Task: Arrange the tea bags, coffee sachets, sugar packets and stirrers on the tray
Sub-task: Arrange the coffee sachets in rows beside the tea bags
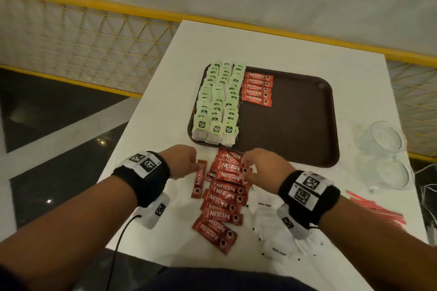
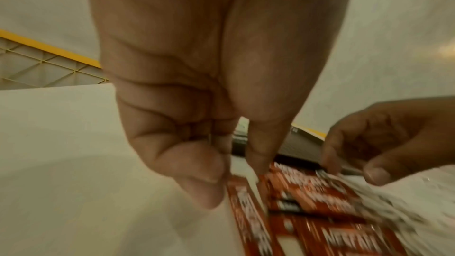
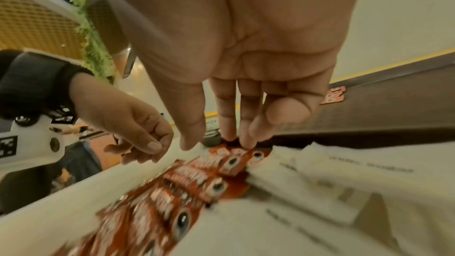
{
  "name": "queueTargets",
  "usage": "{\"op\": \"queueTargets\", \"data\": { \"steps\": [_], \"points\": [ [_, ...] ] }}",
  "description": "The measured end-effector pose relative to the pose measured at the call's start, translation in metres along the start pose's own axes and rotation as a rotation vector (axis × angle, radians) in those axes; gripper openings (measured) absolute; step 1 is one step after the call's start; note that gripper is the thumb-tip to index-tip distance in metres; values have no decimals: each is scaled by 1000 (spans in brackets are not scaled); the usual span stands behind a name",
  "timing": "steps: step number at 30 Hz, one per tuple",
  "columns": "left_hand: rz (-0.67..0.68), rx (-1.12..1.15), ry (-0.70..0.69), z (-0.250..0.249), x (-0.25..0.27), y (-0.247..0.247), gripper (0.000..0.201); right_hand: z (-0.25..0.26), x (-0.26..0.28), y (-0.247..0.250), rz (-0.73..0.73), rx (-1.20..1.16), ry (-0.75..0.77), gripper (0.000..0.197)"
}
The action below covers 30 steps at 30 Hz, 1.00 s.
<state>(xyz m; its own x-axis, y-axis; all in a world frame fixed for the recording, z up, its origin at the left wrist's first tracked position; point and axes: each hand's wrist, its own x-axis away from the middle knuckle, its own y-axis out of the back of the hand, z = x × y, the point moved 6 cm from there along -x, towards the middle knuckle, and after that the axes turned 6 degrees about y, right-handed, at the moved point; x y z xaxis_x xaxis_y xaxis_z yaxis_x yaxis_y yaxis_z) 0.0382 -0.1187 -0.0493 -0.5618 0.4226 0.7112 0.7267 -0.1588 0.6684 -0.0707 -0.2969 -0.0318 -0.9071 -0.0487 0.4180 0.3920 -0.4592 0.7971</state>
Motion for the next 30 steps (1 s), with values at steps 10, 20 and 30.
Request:
{"op": "queueTargets", "data": {
  "steps": [10,20,30],
  "points": [
    [-172,3,82,11,3,-39,27,8,-7,-32,-131,139,-24,30],
    [-321,276,39,11,17,-31,12,5,-4,-21,-202,-53,-134,4],
    [-203,5,-285,-70,21,-30,18,-33,32,-3,-369,-365,-252,19]
  ]
}}
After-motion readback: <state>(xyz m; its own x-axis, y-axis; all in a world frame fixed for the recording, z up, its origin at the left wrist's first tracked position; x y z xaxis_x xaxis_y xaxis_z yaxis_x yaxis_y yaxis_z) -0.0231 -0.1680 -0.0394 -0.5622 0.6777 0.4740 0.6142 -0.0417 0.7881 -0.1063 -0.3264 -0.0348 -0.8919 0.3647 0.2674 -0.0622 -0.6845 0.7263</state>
